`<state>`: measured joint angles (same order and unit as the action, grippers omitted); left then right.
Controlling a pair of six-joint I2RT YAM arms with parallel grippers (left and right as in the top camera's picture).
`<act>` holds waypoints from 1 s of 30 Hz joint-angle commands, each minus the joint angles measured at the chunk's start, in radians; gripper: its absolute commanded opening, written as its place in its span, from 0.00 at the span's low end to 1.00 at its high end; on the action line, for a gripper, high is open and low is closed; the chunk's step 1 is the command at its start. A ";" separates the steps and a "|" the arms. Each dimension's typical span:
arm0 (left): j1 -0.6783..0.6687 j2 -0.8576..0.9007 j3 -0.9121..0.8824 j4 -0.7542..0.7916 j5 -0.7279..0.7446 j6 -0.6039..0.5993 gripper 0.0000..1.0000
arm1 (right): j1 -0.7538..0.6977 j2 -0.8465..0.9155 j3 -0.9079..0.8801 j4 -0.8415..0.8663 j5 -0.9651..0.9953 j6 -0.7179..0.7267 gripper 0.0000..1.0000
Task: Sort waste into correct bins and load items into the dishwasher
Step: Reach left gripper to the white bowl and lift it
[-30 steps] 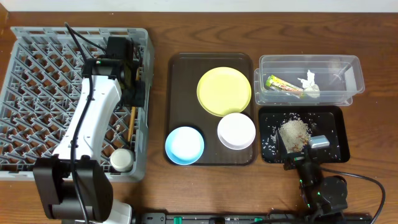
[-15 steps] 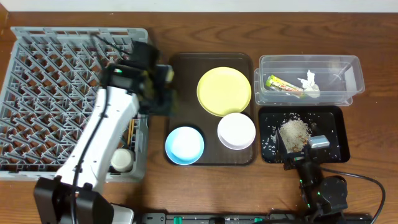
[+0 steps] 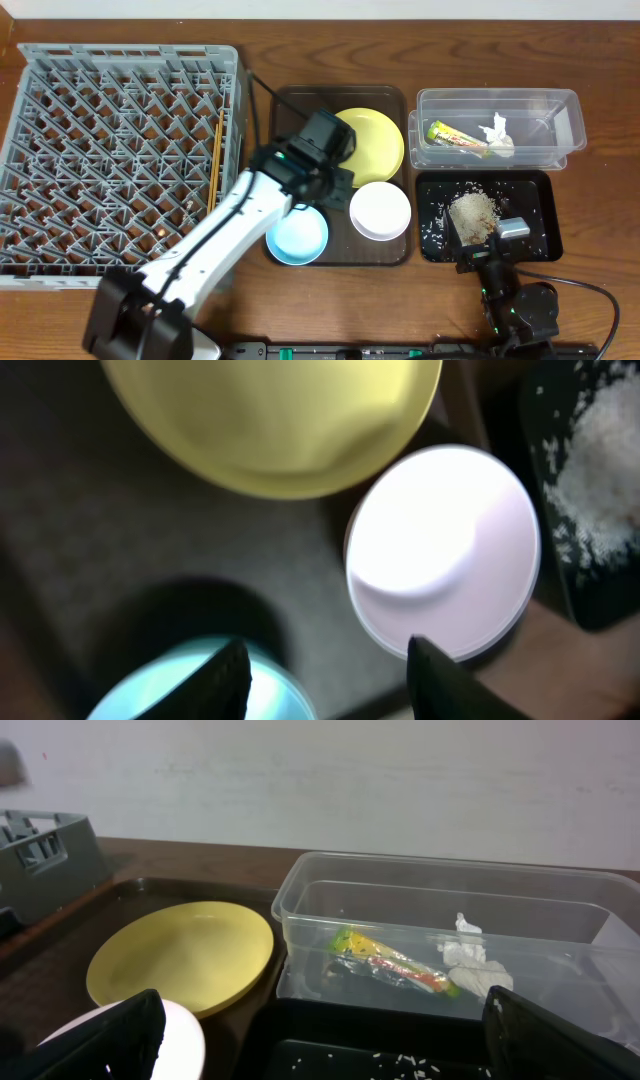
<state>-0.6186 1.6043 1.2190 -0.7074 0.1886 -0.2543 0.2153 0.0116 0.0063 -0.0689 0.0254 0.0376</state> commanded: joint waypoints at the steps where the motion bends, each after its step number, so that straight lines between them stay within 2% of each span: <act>1: -0.031 0.071 -0.038 0.050 -0.041 -0.028 0.51 | -0.014 -0.005 -0.001 -0.003 0.000 0.002 0.99; 7: -0.062 0.209 -0.038 0.095 -0.028 -0.029 0.49 | -0.014 -0.005 -0.001 -0.003 0.000 0.002 0.99; 9: -0.068 0.252 -0.038 0.101 0.004 -0.029 0.41 | -0.014 -0.005 -0.001 -0.003 0.000 0.002 0.99; 13: -0.063 0.249 -0.026 0.098 0.039 -0.033 0.11 | -0.014 -0.005 -0.001 -0.003 0.000 0.002 0.99; 15: -0.053 0.215 0.003 0.063 0.038 -0.033 0.06 | -0.014 -0.005 -0.001 -0.003 0.000 0.002 0.99; 19: -0.012 0.110 0.081 -0.037 -0.012 -0.031 0.06 | -0.014 -0.005 -0.001 -0.003 0.000 0.002 0.99; 21: 0.011 0.047 0.117 -0.098 -0.121 -0.015 0.06 | -0.014 -0.005 -0.001 -0.003 0.000 0.002 0.99; 23: 0.034 -0.019 0.146 -0.162 -0.319 0.018 0.06 | -0.014 -0.005 -0.001 -0.003 0.000 0.002 0.99; 27: 0.078 -0.122 0.154 -0.242 -0.838 0.037 0.06 | -0.014 -0.005 -0.001 -0.003 0.000 0.002 0.99; 30: 0.117 -0.134 0.153 -0.253 -1.057 0.052 0.06 | -0.014 -0.005 -0.001 -0.003 0.000 0.002 0.99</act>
<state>-0.5392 1.4643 1.3712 -0.9478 -0.4232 -0.2375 0.2153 0.0116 0.0063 -0.0685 0.0250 0.0376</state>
